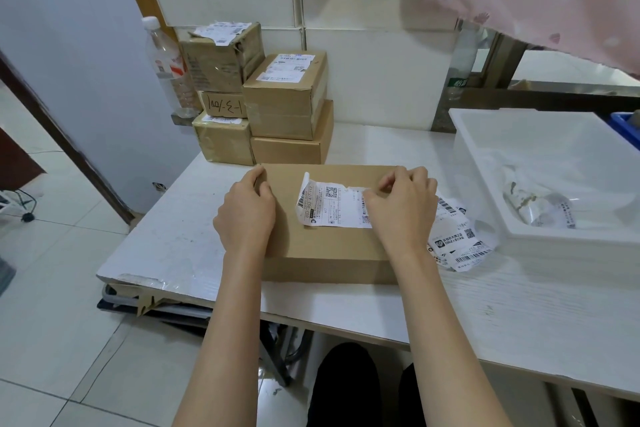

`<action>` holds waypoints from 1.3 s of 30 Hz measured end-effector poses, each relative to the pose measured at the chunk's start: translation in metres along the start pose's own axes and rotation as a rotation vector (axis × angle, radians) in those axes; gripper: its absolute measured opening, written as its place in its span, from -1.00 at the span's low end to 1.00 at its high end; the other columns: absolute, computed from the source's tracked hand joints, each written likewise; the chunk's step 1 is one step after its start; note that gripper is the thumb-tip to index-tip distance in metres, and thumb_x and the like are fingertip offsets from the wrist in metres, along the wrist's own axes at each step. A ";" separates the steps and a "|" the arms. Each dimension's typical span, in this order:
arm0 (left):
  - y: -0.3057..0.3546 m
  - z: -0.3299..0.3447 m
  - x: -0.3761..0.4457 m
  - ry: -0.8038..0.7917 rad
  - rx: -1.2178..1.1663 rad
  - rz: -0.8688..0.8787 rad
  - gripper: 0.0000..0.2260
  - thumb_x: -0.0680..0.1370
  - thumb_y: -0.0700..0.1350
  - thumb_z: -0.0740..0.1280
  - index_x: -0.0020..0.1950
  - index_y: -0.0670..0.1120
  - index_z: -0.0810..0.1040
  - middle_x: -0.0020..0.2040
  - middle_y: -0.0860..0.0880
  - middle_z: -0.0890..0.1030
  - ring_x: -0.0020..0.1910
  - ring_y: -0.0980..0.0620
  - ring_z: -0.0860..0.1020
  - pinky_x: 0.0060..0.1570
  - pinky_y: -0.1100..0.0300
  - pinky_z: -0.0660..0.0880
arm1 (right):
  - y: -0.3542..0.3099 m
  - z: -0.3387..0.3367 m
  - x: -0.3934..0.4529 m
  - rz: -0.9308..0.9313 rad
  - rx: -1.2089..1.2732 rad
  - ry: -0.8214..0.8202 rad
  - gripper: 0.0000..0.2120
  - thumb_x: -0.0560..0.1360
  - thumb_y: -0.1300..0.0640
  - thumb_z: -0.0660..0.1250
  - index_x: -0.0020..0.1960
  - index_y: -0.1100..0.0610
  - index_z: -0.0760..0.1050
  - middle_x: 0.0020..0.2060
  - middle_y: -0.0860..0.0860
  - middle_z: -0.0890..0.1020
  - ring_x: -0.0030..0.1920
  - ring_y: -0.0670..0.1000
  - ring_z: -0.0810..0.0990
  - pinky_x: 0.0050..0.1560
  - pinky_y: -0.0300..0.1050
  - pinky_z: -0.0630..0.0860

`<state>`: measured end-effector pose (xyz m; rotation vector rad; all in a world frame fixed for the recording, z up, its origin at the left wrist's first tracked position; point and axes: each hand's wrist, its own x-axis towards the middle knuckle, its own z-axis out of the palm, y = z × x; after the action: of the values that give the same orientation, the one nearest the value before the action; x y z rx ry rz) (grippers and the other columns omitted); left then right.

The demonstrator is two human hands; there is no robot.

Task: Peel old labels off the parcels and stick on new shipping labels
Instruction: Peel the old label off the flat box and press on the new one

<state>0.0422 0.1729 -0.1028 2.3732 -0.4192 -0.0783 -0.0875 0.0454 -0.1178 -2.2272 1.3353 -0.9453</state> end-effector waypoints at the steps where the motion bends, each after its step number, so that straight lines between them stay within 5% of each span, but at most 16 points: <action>1: 0.000 0.000 0.000 0.000 -0.003 0.000 -0.63 0.66 -0.08 0.12 0.45 0.16 0.41 0.31 -0.08 0.55 0.24 -0.18 0.49 0.03 0.09 0.28 | 0.000 0.001 0.000 -0.008 -0.029 -0.006 -0.90 0.46 0.16 0.30 -0.05 0.14 0.54 0.01 0.07 0.50 0.08 0.14 0.39 0.06 -0.05 0.31; 6: 0.001 0.000 0.000 0.003 -0.002 0.004 -0.62 0.65 -0.09 0.12 0.45 0.15 0.41 0.31 -0.08 0.54 0.24 -0.19 0.48 0.08 0.06 0.32 | 0.001 0.001 0.000 -0.114 -0.042 -0.088 -0.89 0.50 0.19 0.24 -0.10 0.16 0.54 -0.01 0.06 0.50 0.07 0.11 0.36 0.07 -0.07 0.26; 12: 0.001 -0.001 -0.001 0.003 -0.002 -0.003 -0.63 0.65 -0.09 0.12 0.45 0.15 0.41 0.31 -0.09 0.54 0.25 -0.19 0.48 0.14 0.03 0.35 | -0.007 -0.006 -0.002 -0.163 0.282 -0.128 -0.83 0.41 0.18 0.37 -0.30 0.00 0.45 -0.23 -0.14 0.44 -0.05 -0.03 0.41 0.03 0.02 0.45; 16: 0.001 -0.001 -0.001 -0.002 -0.015 -0.003 -0.63 0.65 -0.08 0.12 0.44 0.16 0.41 0.32 -0.08 0.54 0.25 -0.19 0.48 0.12 0.05 0.35 | -0.006 -0.010 -0.003 -0.004 0.417 -0.053 -0.93 0.47 0.16 0.29 -0.10 0.00 0.44 -0.33 -0.10 0.49 -0.17 0.01 0.51 0.00 0.08 0.47; 22: 0.001 -0.001 -0.001 -0.004 -0.014 -0.002 -0.63 0.65 -0.08 0.12 0.44 0.15 0.42 0.31 -0.08 0.55 0.25 -0.19 0.48 0.11 0.04 0.34 | -0.008 -0.007 -0.006 -0.123 0.142 -0.162 -0.80 0.42 0.15 0.30 0.03 0.07 0.41 -0.22 -0.07 0.54 -0.04 0.04 0.46 0.11 -0.03 0.26; 26: 0.002 -0.001 -0.002 0.003 -0.020 -0.003 -0.63 0.65 -0.09 0.12 0.44 0.15 0.42 0.30 -0.09 0.56 0.24 -0.19 0.49 0.15 0.03 0.36 | -0.004 -0.006 -0.004 -0.159 0.283 -0.216 -0.74 0.42 0.34 0.27 0.07 0.12 0.44 -0.28 -0.11 0.50 -0.11 0.02 0.49 0.03 -0.01 0.42; 31: 0.002 -0.002 -0.003 0.002 -0.014 -0.008 -0.63 0.66 -0.09 0.11 0.45 0.14 0.42 0.31 -0.09 0.55 0.25 -0.19 0.48 0.15 0.03 0.35 | -0.006 -0.008 -0.004 -0.189 0.434 -0.270 -0.73 0.43 0.33 0.32 0.03 0.03 0.43 -0.29 -0.08 0.54 -0.22 -0.03 0.51 -0.07 -0.02 0.49; 35: 0.003 -0.002 -0.003 -0.002 -0.025 -0.006 -0.63 0.65 -0.09 0.12 0.44 0.14 0.42 0.31 -0.07 0.54 0.25 -0.18 0.48 0.16 0.03 0.35 | -0.005 -0.007 -0.005 -0.068 0.456 -0.187 -0.83 0.43 0.11 0.40 -0.03 -0.02 0.45 -0.33 -0.10 0.56 -0.25 -0.07 0.54 -0.11 -0.06 0.50; 39: 0.002 -0.003 -0.003 -0.007 -0.025 -0.007 -0.63 0.65 -0.09 0.12 0.44 0.15 0.42 0.30 -0.08 0.55 0.24 -0.19 0.48 0.13 0.05 0.35 | -0.006 -0.010 -0.009 0.014 0.387 -0.012 -0.91 0.57 0.07 0.23 -0.01 0.07 0.47 -0.27 -0.07 0.59 -0.12 0.04 0.54 -0.12 -0.05 0.39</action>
<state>0.0396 0.1741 -0.0997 2.3502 -0.4114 -0.0948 -0.0935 0.0564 -0.1101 -1.9227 1.0544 -1.0788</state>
